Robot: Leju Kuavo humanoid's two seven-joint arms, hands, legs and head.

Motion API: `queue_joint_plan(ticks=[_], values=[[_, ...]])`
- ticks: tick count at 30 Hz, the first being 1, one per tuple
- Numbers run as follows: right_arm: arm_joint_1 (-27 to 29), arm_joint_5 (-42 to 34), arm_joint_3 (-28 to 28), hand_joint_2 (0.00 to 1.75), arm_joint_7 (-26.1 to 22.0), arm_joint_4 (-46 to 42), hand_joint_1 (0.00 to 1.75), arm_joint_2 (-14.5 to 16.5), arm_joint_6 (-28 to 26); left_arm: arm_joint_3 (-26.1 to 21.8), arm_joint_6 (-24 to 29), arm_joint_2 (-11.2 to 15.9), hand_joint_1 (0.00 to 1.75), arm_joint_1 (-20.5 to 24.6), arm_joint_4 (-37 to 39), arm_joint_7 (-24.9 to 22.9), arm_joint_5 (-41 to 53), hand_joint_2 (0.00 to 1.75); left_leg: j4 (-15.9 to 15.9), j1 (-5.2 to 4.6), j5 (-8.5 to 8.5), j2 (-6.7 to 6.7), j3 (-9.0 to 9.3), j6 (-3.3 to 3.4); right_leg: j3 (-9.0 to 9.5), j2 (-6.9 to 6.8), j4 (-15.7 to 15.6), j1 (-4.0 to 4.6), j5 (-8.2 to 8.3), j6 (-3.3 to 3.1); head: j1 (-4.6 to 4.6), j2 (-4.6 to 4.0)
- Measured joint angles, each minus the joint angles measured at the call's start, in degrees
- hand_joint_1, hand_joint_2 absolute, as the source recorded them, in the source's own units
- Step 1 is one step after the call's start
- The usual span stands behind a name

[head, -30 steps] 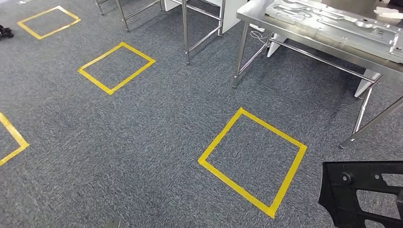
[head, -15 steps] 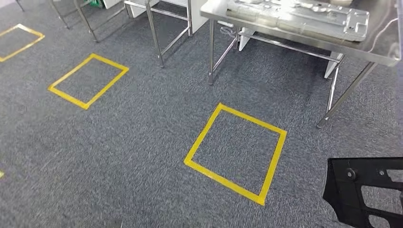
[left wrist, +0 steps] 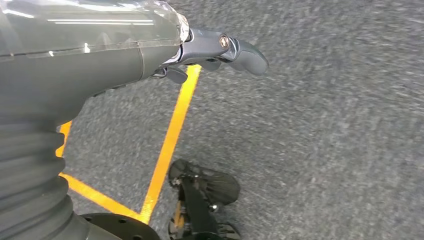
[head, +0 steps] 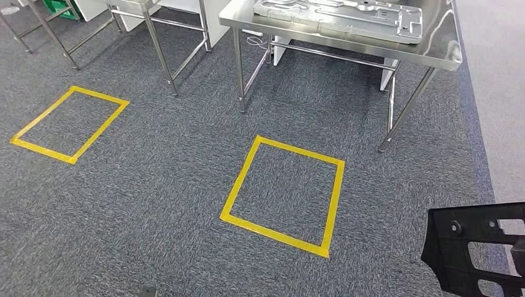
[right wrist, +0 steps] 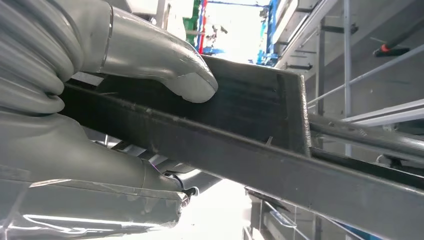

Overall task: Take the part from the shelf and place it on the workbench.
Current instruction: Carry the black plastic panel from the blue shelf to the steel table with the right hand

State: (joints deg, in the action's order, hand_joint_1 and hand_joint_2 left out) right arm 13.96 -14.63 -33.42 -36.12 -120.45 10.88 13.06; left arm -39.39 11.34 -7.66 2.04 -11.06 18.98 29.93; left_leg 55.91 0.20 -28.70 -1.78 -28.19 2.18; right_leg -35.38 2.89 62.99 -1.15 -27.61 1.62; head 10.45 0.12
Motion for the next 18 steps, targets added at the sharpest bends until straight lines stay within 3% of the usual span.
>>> queue_joint_plan(ticks=[2, 3, 4, 5, 7, 8, 10, 13, 14, 16, 18], values=[[-0.1, 0.2, 0.4, 1.75, 0.1, 0.2, 1.75, -0.3, -0.4, 0.0, 0.0, 0.0, 0.0, -0.2, 0.0, 0.0, 0.0, 1.75, 0.0, -0.12, -0.39, 0.77, 0.45, 0.08, -3.93, -2.01, 6.8, -0.05, -3.08, 0.46, -0.01, 0.0], [-0.1, 0.2, 0.5, 1.75, 0.1, 0.3, 1.75, -0.4, -0.5, 0.0, 0.0, 0.0, 0.0, -0.3, 0.0, 0.0, 0.1, 1.75, 0.0, -0.15, -0.69, 1.09, 0.7, 0.02, -5.9, -2.27, 9.7, -0.15, -3.87, 0.7, -0.01, 0.0], [-0.1, 0.3, 0.7, 1.75, 0.1, 0.4, 1.75, -0.5, -0.7, 0.0, 0.0, 0.0, 0.0, -0.4, 0.0, 0.0, 0.1, 1.75, 0.0, -0.13, -1.06, 1.37, 1.07, -0.08, -7.07, -2.4, 11.0, -0.23, -3.62, 0.78, -0.01, 0.01], [-0.1, 0.4, 1.0, 1.75, 0.1, 0.5, 1.75, -0.6, -0.9, 0.0, 0.0, 0.0, 0.0, -0.5, 0.0, 0.0, 0.1, 1.75, 0.1, -0.09, -1.49, 1.62, 1.62, -0.21, -7.16, -2.53, 10.2, -0.29, -2.28, 0.68, -0.01, 0.0], [-0.1, 0.5, 1.4, 1.75, 0.1, 0.6, 1.75, -0.9, -1.3, 0.0, 0.0, 0.0, 0.0, -0.5, 0.0, 0.0, 0.2, 1.75, 0.0, 0.01, -2.62, 2.0, 3.0, -0.55, -4.72, -2.97, 3.6, -0.33, 2.19, 0.27, -0.01, 0.01], [-0.1, 0.6, 1.6, 1.75, 0.1, 0.7, 1.75, -1.0, -1.5, 0.0, 0.0, -0.1, 0.0, -0.5, 0.0, 0.0, 0.4, 1.75, 0.1, 0.01, -3.18, 2.16, 3.59, -0.81, -3.49, -3.29, 0.3, -0.21, 3.51, 0.13, -0.01, 0.01], [-0.1, 0.9, 1.9, 1.75, 0.1, 0.8, 1.75, -1.1, -1.8, 0.0, 0.0, -0.1, 0.0, -0.4, 0.0, 0.0, 0.8, 1.75, -0.2, -0.08, -4.13, 2.43, 4.14, -1.54, -2.36, -3.71, -3.0, 0.25, 3.95, -0.48, -0.01, 0.01], [-0.1, 1.2, 2.4, 1.75, 0.1, 0.8, 1.75, -1.2, -2.3, 0.0, 0.0, -0.1, 0.0, -0.2, 0.0, 0.0, 0.9, 1.75, 1.5, -0.15, -3.73, 2.59, 4.56, -2.65, -1.1, -3.25, -3.5, 0.29, 2.81, -1.81, 0.0, 0.02], [-0.1, 1.2, 2.5, 1.75, 0.1, 0.8, 1.75, -1.2, -2.4, 0.0, 0.0, -0.1, 0.0, -0.1, 0.0, 0.0, 0.9, 1.75, 4.2, -0.1, -2.98, 2.52, 3.48, -2.94, -0.22, -3.15, -3.8, 0.16, 2.32, -2.19, 0.01, 0.02], [-0.2, 1.3, 2.7, 1.75, 0.2, 0.8, 1.75, -1.2, -2.6, 0.0, 0.0, -0.1, 0.0, 0.0, 0.0, -0.1, 0.9, 1.75, 11.8, 0.06, -3.03, 2.36, -1.48, -3.34, 1.52, -3.06, -4.2, 0.09, 1.2, -2.74, 0.01, 0.01], [-0.3, 1.8, 3.0, 1.75, 0.9, 0.8, 1.75, -1.3, -3.3, 0.0, -0.1, -0.1, 0.0, -0.1, 0.0, -0.3, 1.0, 1.75, 17.9, 0.05, -6.65, 2.3, -7.09, -3.49, 3.07, -2.76, -4.3, 0.11, -0.13, -2.99, 0.01, 0.02]])
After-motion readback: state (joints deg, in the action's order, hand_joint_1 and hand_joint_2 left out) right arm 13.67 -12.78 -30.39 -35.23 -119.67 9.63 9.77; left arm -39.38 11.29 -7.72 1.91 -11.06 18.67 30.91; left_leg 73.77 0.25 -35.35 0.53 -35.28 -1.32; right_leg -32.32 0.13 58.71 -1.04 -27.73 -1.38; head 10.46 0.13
